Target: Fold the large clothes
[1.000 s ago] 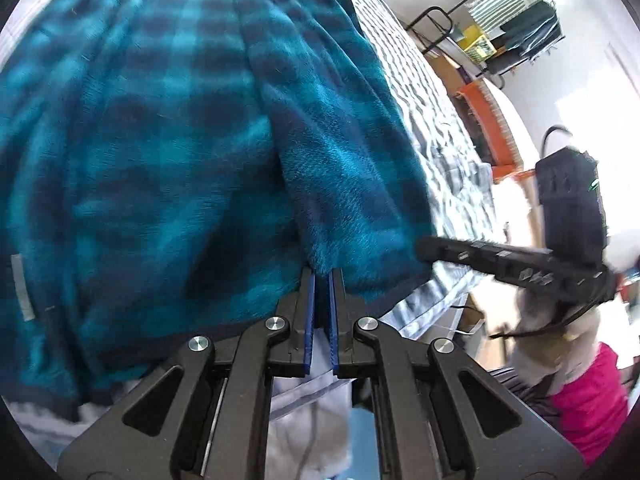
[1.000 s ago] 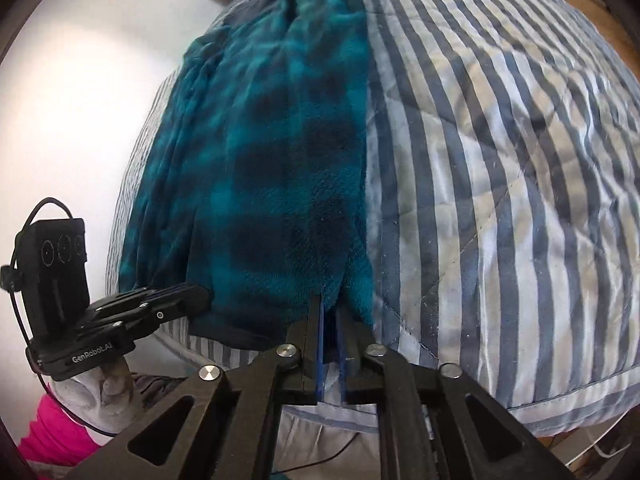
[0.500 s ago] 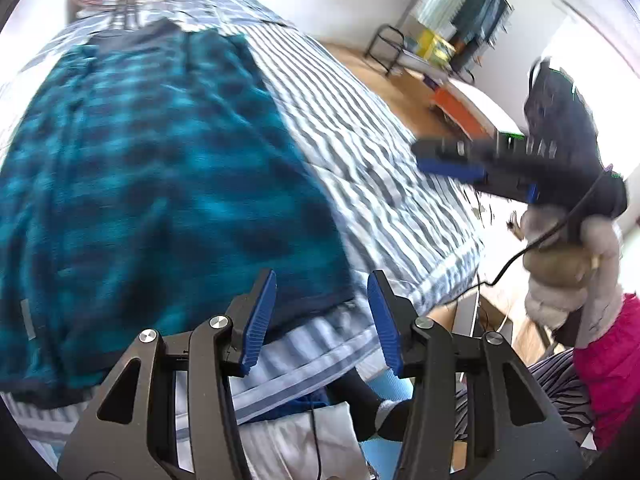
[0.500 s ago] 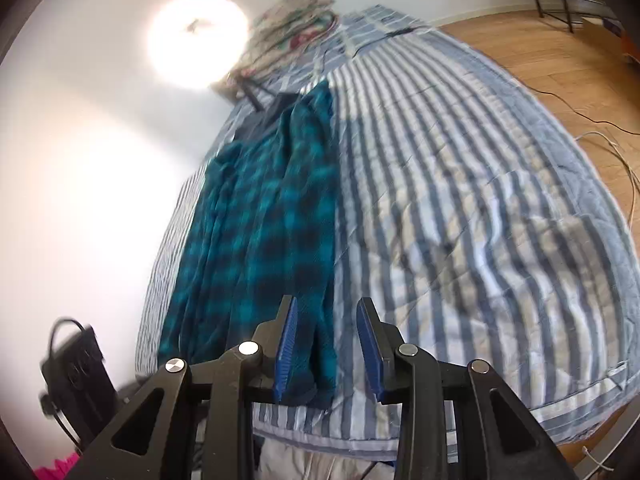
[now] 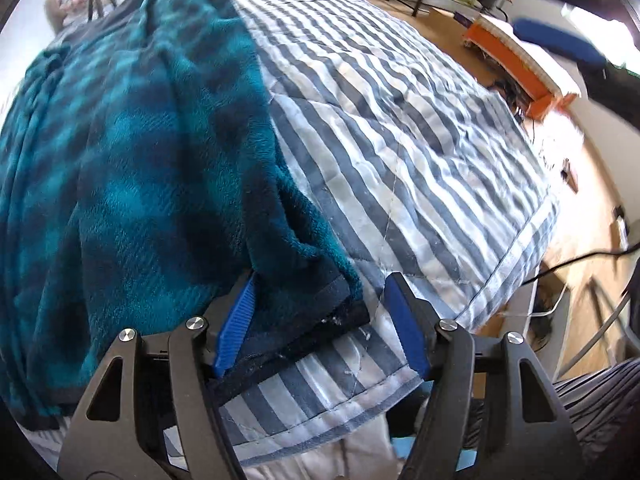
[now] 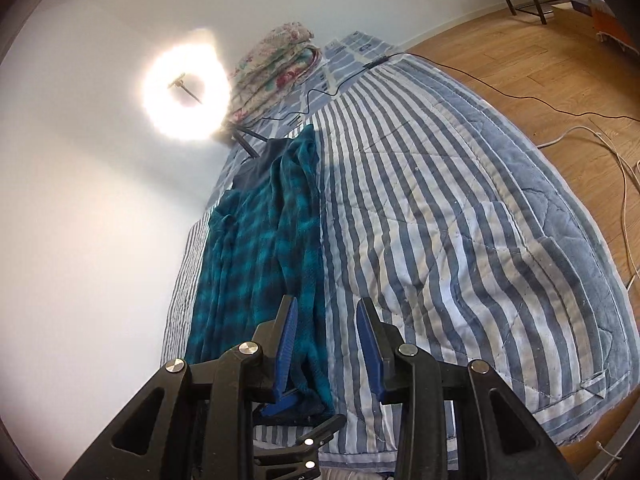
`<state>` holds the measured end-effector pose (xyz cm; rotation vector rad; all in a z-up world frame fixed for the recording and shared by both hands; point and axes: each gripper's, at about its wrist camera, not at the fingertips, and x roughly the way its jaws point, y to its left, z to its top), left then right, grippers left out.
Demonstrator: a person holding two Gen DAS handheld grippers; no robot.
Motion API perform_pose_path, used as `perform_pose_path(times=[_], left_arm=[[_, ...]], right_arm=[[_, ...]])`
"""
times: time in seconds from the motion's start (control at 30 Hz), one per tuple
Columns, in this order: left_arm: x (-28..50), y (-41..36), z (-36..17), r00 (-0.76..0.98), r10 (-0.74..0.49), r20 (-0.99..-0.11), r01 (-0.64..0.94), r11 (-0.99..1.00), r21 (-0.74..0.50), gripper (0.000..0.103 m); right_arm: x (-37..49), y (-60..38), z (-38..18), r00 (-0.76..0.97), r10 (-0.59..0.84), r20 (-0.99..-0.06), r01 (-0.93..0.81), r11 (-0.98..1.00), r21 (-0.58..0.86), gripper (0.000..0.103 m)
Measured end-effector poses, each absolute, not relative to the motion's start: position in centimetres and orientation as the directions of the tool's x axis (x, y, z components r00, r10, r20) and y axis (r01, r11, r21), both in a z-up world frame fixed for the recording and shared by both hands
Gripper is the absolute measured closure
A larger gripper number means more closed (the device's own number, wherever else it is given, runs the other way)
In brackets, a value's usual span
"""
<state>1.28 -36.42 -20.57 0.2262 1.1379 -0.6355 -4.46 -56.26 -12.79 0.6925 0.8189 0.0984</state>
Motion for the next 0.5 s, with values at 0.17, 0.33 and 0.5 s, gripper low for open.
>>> perform_pose_path(times=[0.17,0.33,0.5], left_arm=[[1.3,-35.2,-20.5,0.318,-0.380,-0.869,0.584,0.800,-0.136,0.075],[2.9,-31.8,-19.0,0.239,-0.523,-0.818,0.488,0.793,-0.364,0.091],[3.1,-28.9,-16.5,0.251,-0.623,-0.741,0.426,0.758,-0.494,0.091]], right_arm=[[-3.9,-56.3,-13.3,0.683,0.346,-0.643,0.185,0.769,0.611,0.070],[-2.5,-55.8,-13.9,0.668,0.365,-0.649,0.183,0.764,0.618,0.070],[0.6,-53.8,-13.7,0.640,0.388,-0.663,0.117,0.804,0.583,0.060]])
